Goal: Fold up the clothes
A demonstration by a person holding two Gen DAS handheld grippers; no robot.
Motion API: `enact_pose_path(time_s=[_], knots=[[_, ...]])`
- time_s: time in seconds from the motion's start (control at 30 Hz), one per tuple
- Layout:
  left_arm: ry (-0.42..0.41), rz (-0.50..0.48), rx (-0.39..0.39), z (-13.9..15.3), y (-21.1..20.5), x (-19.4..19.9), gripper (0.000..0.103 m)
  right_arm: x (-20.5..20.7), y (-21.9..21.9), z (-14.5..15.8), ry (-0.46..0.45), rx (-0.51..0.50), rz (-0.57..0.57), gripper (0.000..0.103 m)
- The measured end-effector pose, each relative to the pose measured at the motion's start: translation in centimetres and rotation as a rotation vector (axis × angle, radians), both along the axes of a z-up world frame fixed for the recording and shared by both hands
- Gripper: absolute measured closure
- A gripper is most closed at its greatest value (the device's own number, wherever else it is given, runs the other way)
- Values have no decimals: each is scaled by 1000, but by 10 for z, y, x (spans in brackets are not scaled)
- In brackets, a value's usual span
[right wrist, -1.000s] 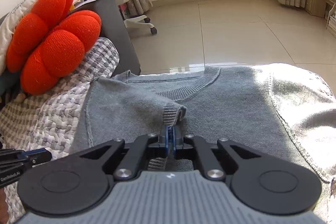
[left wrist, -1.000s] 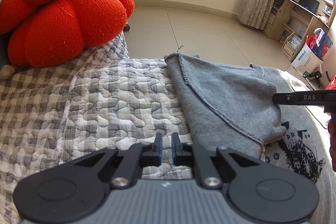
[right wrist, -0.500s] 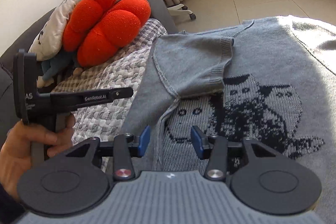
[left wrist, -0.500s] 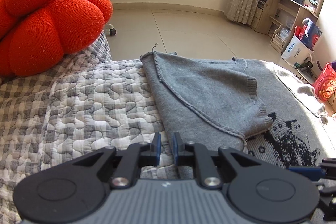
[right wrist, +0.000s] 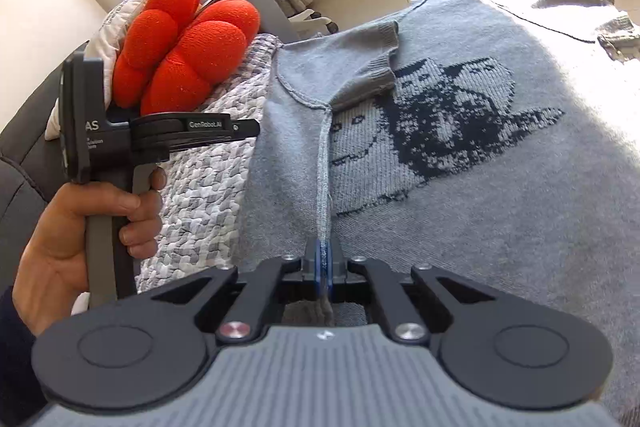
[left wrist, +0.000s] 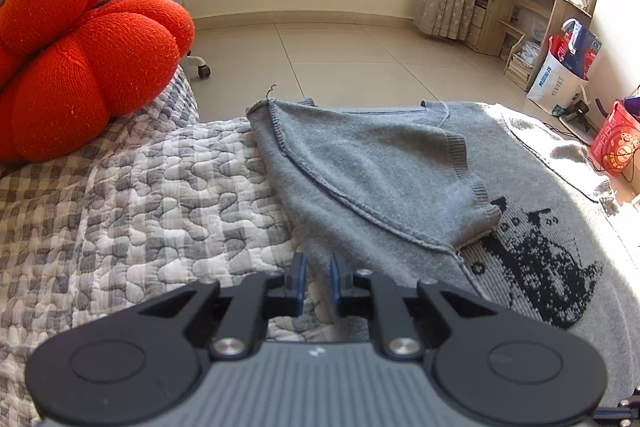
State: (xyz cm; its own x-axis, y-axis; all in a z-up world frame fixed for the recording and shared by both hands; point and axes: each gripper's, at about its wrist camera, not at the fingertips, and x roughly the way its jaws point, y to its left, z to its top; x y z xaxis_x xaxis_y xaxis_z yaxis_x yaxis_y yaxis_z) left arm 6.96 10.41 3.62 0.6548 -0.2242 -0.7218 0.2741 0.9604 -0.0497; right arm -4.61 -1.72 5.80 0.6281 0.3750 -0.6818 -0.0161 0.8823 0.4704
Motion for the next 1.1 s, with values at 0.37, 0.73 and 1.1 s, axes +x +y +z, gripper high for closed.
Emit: enact_pose_path(time_s=[0.37, 0.73, 1.1], knots=[[13, 43, 50, -9, 10, 7, 85, -68, 13, 5, -83, -84, 92, 34], [15, 38, 24, -8, 10, 7, 85, -111, 19, 3, -59, 54, 115, 96], [32, 50, 34, -13, 14, 10, 82, -127, 16, 4, -80, -51, 57, 70]])
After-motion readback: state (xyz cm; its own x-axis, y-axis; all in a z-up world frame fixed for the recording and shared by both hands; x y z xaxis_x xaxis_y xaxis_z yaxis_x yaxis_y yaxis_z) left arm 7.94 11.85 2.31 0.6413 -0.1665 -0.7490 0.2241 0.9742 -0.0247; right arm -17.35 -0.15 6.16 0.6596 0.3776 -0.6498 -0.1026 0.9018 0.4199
